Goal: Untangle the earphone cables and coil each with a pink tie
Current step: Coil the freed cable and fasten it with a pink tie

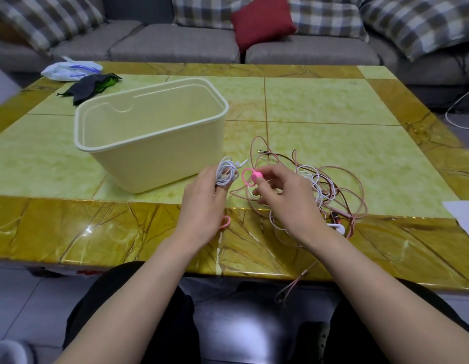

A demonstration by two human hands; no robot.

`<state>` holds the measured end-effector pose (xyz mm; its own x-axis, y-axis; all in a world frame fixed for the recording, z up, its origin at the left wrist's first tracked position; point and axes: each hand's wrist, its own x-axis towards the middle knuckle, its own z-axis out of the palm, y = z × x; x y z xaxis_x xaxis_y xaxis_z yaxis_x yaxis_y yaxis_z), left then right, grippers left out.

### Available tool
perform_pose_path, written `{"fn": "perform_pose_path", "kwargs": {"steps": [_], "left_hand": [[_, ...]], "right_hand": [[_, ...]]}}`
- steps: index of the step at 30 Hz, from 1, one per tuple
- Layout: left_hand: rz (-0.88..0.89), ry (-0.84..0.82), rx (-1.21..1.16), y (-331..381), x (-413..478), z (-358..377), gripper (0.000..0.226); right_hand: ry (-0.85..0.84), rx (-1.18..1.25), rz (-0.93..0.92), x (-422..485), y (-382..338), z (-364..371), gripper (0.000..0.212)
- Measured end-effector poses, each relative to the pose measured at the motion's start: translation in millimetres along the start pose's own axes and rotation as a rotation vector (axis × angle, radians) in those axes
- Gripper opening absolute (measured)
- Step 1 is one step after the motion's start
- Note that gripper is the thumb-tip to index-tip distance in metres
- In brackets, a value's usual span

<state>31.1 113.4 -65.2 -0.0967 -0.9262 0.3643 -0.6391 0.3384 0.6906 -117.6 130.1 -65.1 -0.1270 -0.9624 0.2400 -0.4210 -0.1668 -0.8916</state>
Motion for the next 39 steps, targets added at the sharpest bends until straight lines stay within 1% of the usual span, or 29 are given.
{"fn": "perform_pose_path", "kwargs": {"steps": [2, 4, 6, 8, 10, 12, 16, 18, 21, 23, 24, 26, 27, 29, 31, 34, 36, 38, 39], "left_hand": [[-0.006, -0.056, -0.041, 5.8, -5.1, 4.9, 0.020], [-0.074, -0.141, -0.138, 10.9, -8.1, 9.1, 0.015], [-0.155, -0.182, -0.211, 11.7, -6.1, 11.3, 0.012], [-0.201, -0.211, -0.252, 10.2, -3.6, 11.1, 0.017], [-0.262, -0.260, -0.331, 10.3, -2.3, 8.3, 0.013], [-0.314, -0.308, -0.384, 10.0, -2.7, 4.9, 0.012], [-0.308, -0.326, -0.409, 9.3, -2.4, 2.1, 0.015], [-0.310, -0.324, -0.419, 7.5, -2.0, 2.0, 0.017], [-0.305, -0.344, -0.427, 6.0, -2.2, 0.1, 0.015], [-0.302, -0.358, -0.408, 5.8, -2.4, 0.7, 0.017], [-0.303, -0.354, -0.393, 6.0, -2.4, 1.0, 0.014], [-0.308, -0.331, -0.374, 5.8, -2.6, 1.2, 0.011], [-0.300, -0.322, -0.374, 5.3, -2.9, 0.3, 0.012], [-0.296, -0.312, -0.381, 6.6, -3.7, -4.8, 0.013], [-0.313, -0.292, -0.423, 10.1, -4.8, -11.0, 0.014], [-0.302, -0.248, -0.469, 15.0, -4.4, -19.4, 0.015], [-0.286, -0.249, -0.485, 20.7, -3.6, -21.9, 0.015], [-0.258, -0.251, -0.493, 27.9, -2.0, -21.2, 0.014], [-0.250, -0.249, -0.501, 32.9, -1.2, -20.3, 0.013]], "right_hand": [[0.003, -0.033, -0.033, 0.0, 1.7, 1.8, 0.005], [0.000, -0.089, -0.071, 0.3, 4.8, 2.6, 0.010], [-0.013, -0.135, -0.105, 0.1, 6.3, 1.8, 0.014], [-0.053, -0.136, -0.116, -0.8, 6.3, 0.0, 0.014], [-0.097, -0.120, -0.108, -1.6, 6.7, -1.6, 0.014], [-0.129, -0.091, -0.087, -1.3, 7.6, -2.6, 0.016], [-0.179, -0.016, -0.029, 0.4, 8.0, -4.7, 0.018], [-0.220, 0.062, 0.020, 0.6, 5.6, -8.0, 0.018], [-0.282, 0.202, 0.082, 0.6, 1.5, -13.5, 0.013], [-0.267, 0.260, 0.123, 1.1, 0.1, -15.1, 0.011], [-0.236, 0.267, 0.154, 1.6, 0.4, -14.9, 0.011], [-0.149, 0.213, 0.214, 2.3, 3.1, -14.6, 0.015], [-0.105, 0.145, 0.224, 2.5, 5.2, -15.3, 0.019], [-0.059, -0.030, 0.185, 1.9, 11.2, -17.5, 0.022], [-0.084, -0.154, 0.137, -0.8, 17.2, -21.3, 0.021], [-0.130, -0.197, 0.101, -9.2, 21.4, -22.9, 0.015], [-0.150, -0.230, 0.053, -15.7, 21.4, -21.6, 0.014], [-0.164, -0.257, 0.000, -20.2, 18.6, -21.2, 0.019], [-0.166, -0.259, -0.028, -21.2, 15.9, -21.1, 0.028]]}}
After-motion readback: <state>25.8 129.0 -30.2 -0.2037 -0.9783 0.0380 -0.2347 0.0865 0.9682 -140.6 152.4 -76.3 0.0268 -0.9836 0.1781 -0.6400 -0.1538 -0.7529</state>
